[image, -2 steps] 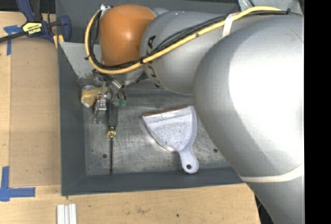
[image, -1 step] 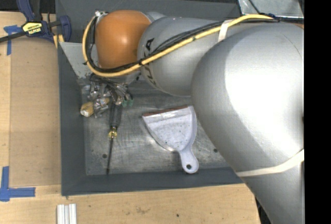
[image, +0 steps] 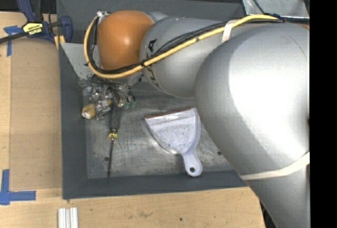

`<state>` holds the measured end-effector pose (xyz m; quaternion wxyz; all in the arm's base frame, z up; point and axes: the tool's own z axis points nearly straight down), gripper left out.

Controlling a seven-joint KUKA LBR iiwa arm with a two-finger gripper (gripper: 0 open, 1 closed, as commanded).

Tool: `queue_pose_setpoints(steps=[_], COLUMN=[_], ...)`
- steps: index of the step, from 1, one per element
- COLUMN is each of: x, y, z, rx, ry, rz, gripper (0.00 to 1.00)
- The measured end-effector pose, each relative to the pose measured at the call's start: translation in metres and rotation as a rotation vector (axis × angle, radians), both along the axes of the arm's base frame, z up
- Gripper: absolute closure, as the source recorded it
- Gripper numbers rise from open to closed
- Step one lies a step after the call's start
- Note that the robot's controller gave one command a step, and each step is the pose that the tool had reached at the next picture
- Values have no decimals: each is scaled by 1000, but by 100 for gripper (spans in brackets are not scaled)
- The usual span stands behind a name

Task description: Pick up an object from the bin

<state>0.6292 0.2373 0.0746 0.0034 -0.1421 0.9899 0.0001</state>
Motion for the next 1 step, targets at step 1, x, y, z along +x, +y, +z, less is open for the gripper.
queue_pose_setpoints(steps=[1], x=[-6], y=[3], z=[153], rx=[2], ry=[2], rz=[-49], gripper=[100])
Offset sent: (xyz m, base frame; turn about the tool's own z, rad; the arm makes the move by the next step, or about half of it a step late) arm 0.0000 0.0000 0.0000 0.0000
